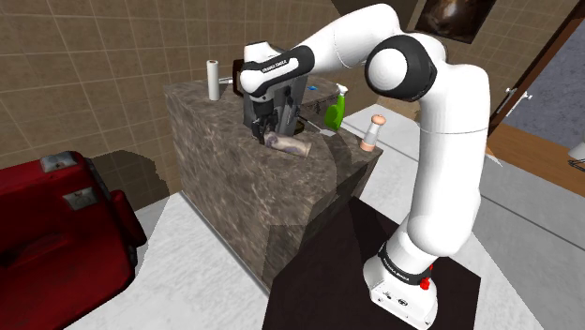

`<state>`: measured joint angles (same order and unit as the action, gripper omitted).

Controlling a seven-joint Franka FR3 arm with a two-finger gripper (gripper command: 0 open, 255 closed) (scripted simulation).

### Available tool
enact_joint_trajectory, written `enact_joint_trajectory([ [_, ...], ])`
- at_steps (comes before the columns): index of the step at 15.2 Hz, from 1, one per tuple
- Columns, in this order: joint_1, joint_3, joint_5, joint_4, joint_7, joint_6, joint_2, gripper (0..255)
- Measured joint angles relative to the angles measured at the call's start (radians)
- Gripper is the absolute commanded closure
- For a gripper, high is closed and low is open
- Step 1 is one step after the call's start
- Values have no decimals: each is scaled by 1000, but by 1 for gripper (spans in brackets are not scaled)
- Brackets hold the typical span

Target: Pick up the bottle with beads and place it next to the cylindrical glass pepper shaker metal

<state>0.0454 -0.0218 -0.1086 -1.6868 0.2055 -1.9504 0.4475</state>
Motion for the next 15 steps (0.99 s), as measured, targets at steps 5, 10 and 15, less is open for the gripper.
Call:
enact_joint_trajectory([
  [5, -1, 0, 2, 34, 5, 58, -23, 255],
  [10, -1, 0, 3, 69, 12, 115, -46, 255],
  [15, -2, 1, 4, 111, 17, 174, -64, 255],
])
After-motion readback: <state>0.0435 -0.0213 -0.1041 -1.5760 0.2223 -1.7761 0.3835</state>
